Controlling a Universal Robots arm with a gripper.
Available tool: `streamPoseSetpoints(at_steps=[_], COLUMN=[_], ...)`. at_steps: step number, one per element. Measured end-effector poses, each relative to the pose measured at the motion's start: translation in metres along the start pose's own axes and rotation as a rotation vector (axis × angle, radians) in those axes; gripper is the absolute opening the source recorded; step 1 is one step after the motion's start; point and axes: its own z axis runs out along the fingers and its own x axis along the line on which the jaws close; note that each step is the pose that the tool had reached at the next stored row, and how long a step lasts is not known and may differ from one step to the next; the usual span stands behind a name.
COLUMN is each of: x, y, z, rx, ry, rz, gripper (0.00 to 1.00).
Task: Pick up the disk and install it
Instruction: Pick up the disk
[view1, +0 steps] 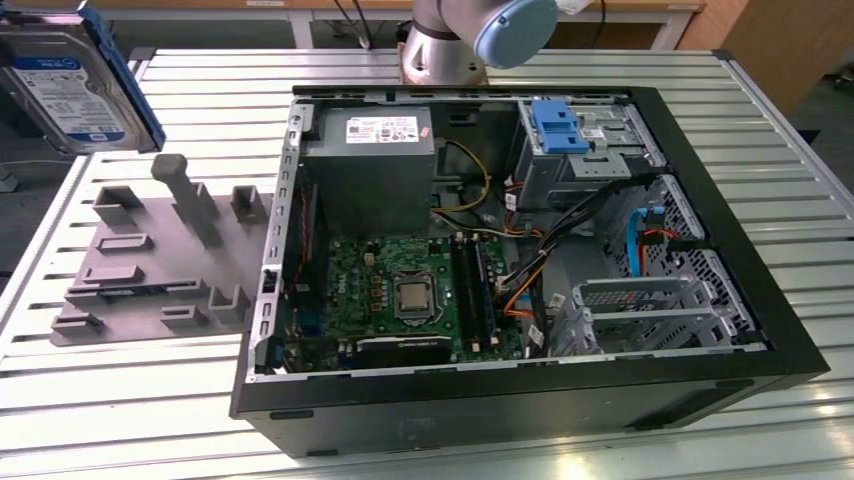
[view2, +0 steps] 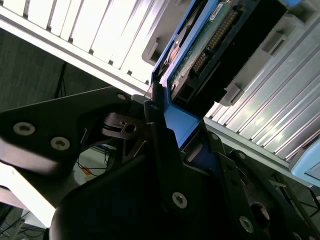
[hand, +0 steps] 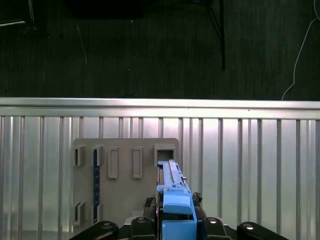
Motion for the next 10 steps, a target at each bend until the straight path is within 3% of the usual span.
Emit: streamPoseSetpoints(at_steps=[10], x=[-0.0002], y=[0.0001], z=[-0.0128], rx=[0.0000], ry=[0.0000], rz=[0.000], gripper=[0.36])
